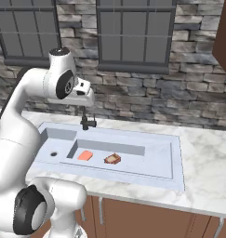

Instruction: Pick up the bar soap and bar soap from the sink, and place them back in the cabinet, and close the cabinet door.

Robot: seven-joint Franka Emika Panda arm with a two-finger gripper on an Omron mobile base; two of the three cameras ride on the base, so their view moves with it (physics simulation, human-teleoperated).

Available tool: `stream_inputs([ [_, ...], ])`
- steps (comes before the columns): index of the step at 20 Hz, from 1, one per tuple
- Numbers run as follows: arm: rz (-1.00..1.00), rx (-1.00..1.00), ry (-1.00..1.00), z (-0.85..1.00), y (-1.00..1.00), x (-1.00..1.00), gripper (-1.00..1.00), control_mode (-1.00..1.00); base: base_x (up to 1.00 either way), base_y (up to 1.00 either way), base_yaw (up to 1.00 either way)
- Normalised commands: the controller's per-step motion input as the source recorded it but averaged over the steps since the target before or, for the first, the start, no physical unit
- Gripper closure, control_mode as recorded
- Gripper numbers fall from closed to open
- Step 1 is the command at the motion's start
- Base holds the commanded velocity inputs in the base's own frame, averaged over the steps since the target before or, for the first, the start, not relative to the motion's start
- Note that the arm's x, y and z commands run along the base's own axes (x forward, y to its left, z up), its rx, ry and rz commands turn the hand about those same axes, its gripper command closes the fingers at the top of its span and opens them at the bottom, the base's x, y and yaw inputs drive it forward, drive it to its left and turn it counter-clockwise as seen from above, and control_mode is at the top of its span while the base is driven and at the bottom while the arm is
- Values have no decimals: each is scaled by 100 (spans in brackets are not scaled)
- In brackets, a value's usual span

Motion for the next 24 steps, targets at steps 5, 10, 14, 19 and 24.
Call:
stream_inputs([
  [5,0,0,7,0,-18,0,-100,-100,0,0,0],
  [10,0,0,14,-11,-56,-1,-100,-100,0,0,0],
  [14,0,0,16,-17,-54,0,-100,-100,0,0,0],
  [19,-2,0,18,-24,-38,0,-100,-100,0,0,0],
  [24,-5,0,18,-23,-23,1,-100,-100,0,0,0],
])
